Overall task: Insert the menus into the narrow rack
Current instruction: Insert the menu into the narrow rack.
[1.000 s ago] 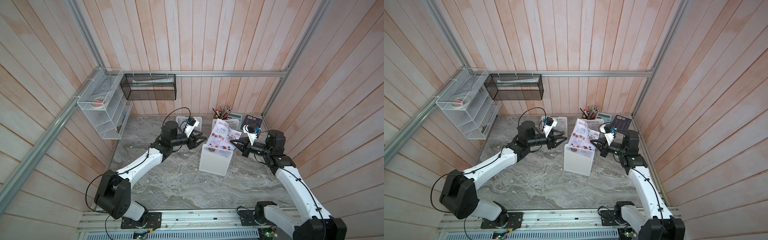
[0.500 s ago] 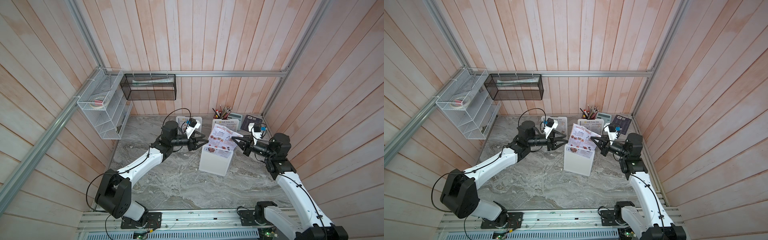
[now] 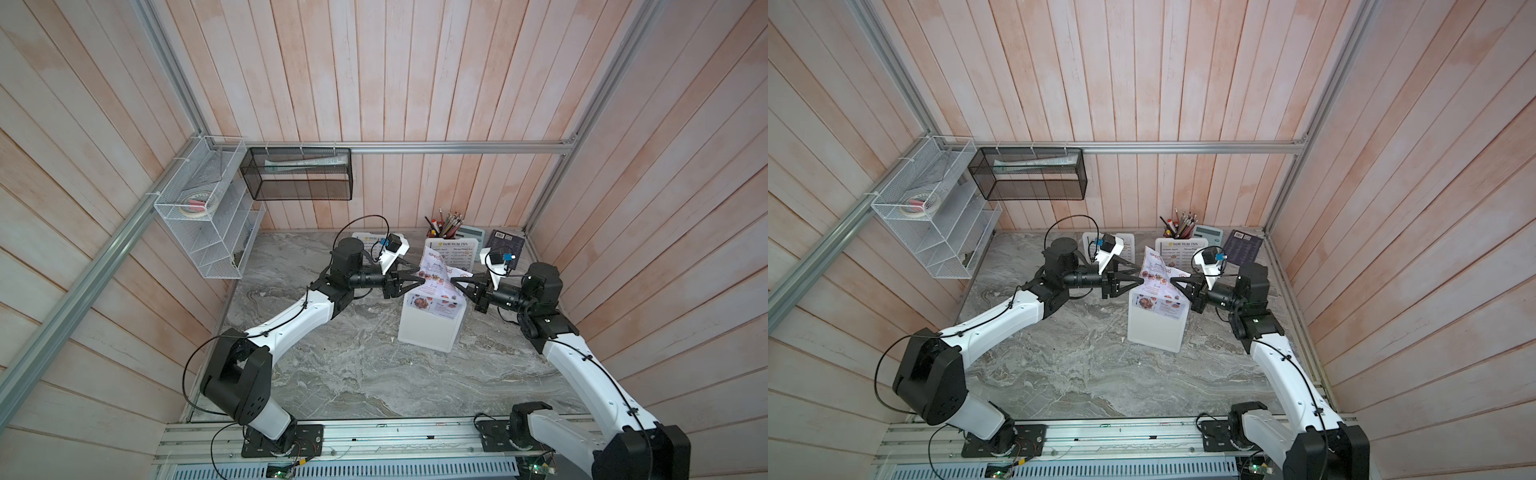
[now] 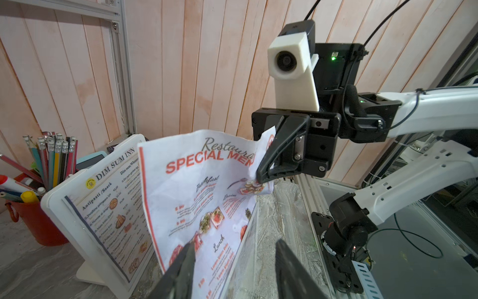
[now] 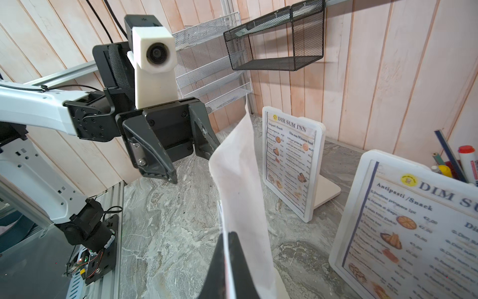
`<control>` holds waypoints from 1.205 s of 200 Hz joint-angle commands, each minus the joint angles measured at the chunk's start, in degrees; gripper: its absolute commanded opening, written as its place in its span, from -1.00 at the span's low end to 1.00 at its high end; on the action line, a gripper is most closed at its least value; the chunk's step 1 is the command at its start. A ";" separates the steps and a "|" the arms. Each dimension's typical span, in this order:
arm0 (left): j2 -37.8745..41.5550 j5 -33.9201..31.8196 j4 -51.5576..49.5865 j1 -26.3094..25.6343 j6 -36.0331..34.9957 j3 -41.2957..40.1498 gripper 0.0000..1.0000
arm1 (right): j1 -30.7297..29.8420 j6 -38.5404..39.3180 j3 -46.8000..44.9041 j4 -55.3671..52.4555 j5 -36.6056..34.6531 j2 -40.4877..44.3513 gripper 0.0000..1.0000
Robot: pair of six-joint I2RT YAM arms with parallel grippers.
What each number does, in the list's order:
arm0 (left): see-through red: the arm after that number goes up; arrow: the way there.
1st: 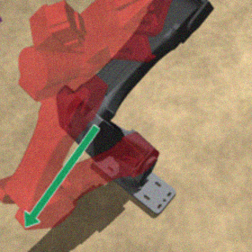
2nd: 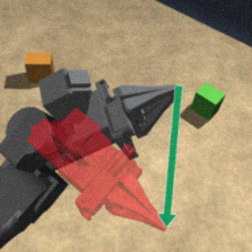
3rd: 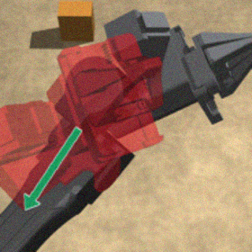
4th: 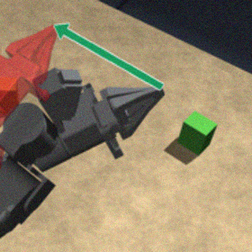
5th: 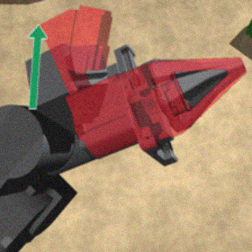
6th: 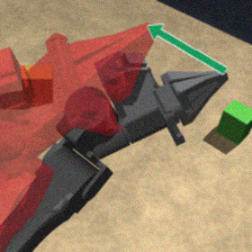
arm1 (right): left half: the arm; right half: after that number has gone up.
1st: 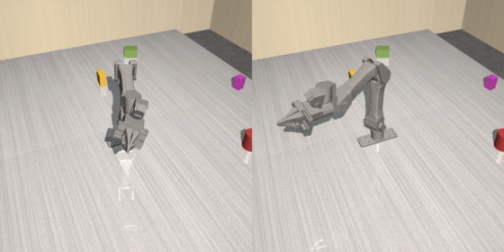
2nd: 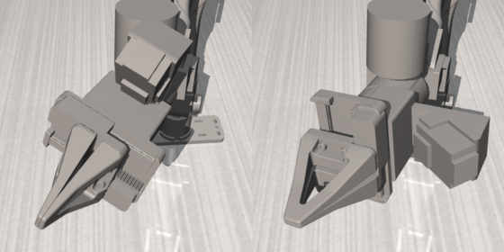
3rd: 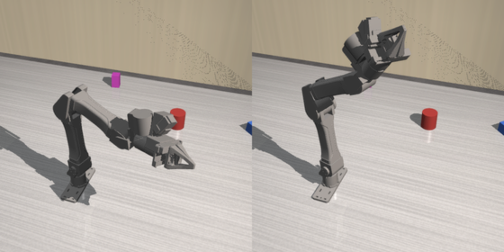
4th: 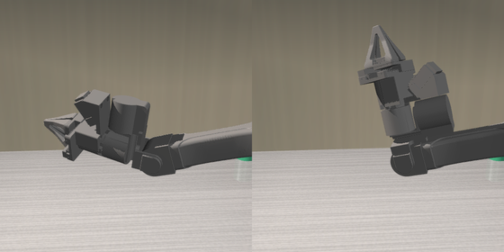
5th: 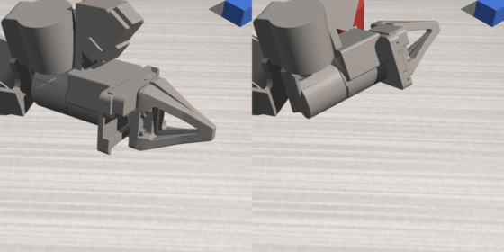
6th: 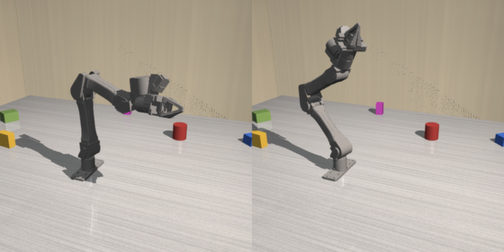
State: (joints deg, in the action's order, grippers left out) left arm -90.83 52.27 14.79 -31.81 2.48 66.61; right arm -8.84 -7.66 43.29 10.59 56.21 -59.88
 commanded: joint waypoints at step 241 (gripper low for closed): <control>-2.78 -1.30 2.09 0.88 -3.20 1.68 -0.07 | -2.68 0.35 -0.29 -0.72 -4.48 -0.15 -1.00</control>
State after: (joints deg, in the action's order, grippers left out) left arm -92.51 48.47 15.20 -31.03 -0.08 66.19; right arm -10.98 -7.84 43.03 10.39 53.23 -59.27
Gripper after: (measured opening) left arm 0.481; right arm 0.042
